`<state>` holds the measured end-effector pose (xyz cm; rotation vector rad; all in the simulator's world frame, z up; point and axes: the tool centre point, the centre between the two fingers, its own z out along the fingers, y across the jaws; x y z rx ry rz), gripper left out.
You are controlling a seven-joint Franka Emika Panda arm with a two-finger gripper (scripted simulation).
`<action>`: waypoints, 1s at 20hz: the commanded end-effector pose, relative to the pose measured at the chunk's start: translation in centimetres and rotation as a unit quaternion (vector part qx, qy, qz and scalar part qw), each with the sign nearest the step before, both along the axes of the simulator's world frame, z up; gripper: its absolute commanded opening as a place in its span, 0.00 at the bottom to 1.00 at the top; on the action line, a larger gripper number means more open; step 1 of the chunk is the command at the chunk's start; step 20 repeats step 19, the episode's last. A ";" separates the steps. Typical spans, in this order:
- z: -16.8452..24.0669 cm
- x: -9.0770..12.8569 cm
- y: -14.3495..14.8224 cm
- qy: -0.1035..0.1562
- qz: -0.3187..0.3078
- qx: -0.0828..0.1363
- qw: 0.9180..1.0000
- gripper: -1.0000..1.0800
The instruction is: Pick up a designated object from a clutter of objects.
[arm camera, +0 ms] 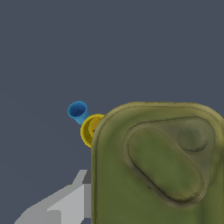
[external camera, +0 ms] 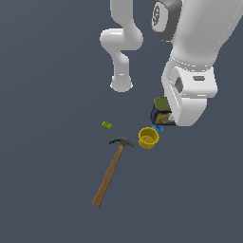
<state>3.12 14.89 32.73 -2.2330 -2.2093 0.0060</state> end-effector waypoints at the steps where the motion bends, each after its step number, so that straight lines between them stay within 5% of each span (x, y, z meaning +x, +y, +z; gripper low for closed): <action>1: 2.2 -0.1 2.0 -0.002 -0.001 0.001 1.000 0.00; 9: 6.3 0.0 6.1 -0.001 -0.001 0.001 1.000 0.00; 20: 7.7 0.2 7.4 -0.001 -0.001 0.001 1.000 0.00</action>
